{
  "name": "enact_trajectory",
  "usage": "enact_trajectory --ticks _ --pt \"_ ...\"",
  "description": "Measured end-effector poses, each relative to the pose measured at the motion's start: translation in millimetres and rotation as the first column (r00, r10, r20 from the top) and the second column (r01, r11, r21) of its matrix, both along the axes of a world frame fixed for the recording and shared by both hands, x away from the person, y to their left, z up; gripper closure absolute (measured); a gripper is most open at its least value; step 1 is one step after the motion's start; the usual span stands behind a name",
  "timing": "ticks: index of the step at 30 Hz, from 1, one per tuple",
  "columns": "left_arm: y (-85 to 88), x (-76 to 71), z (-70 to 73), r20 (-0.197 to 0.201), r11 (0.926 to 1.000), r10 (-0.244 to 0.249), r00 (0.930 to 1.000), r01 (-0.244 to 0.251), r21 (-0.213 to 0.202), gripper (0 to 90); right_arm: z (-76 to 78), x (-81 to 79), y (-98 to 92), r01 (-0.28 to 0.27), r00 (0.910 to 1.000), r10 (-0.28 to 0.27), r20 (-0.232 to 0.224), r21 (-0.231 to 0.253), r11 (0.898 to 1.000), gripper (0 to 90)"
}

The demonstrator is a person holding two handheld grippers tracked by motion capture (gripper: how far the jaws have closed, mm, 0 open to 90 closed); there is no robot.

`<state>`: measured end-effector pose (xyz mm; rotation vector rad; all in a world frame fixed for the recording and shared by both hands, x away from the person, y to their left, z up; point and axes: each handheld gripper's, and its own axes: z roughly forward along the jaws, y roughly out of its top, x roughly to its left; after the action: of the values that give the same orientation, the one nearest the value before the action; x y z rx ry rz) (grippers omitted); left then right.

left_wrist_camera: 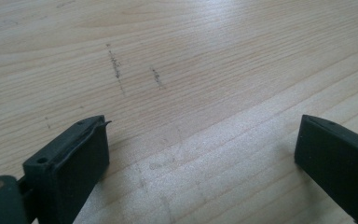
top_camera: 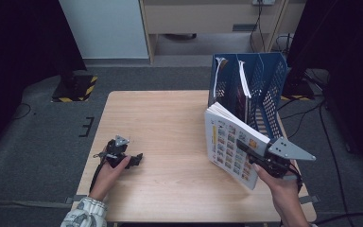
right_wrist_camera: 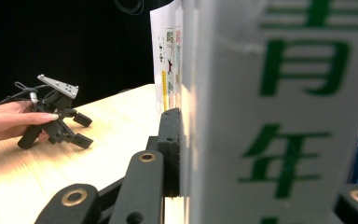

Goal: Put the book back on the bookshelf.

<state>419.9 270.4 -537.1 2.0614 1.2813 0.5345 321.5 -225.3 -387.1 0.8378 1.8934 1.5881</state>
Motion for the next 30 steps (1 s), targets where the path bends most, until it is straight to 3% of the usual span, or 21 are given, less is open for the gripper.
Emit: enact_trajectory --ticks 30 --pt "-0.1 0.1 -0.1 0.000 1.0000 0.000 1.0000 0.000 -0.001 2.4 8.0 -3.8 -30.2 0.084 0.9964 -0.084 0.005 0.016 0.996 73.7"
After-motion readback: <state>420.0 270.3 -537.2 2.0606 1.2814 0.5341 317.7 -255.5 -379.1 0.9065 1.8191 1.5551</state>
